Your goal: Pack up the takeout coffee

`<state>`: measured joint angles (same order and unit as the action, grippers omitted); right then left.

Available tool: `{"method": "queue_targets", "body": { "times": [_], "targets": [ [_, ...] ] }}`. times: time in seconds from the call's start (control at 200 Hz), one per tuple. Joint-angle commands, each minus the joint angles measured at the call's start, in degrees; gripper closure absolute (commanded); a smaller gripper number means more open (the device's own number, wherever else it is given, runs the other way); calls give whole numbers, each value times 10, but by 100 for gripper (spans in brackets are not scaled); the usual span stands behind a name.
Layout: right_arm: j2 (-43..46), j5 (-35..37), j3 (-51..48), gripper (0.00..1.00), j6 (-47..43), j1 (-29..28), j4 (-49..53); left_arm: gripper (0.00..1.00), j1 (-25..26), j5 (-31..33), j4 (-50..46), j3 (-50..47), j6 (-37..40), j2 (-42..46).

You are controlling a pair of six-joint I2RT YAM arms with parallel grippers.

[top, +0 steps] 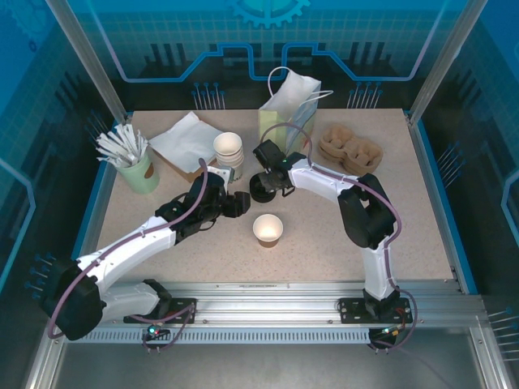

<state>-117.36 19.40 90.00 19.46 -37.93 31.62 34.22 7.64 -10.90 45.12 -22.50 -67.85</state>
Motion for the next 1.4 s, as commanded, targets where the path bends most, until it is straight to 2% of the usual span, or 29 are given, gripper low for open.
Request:
{"method": "queue_targets", "body": {
  "times": [0.0, 0.18, 0.745, 0.935, 1.231, 1.396],
  "targets": [
    [-8, 12, 20, 77, -5, -1, 10, 34, -5, -8, -7, -11, 7, 6],
    [-10, 16, 24, 75, -8, -1, 13, 34, -5, -8, -6, -12, 8, 6],
    [-2, 12, 25, 84, -14, -2, 17, 34, -5, 2, -6, -19, 10, 7],
    [38, -4, 15, 83, -11, -1, 13, 34, -10, 7, 0, -22, 3, 17],
    [90, -20, -4, 83, -8, 1, 10, 33, -38, -25, 20, -26, -27, 36],
    [184, -99, -79, 84, 24, 15, -50, 33, -68, -86, 44, -28, -85, 69]
  ]
}}
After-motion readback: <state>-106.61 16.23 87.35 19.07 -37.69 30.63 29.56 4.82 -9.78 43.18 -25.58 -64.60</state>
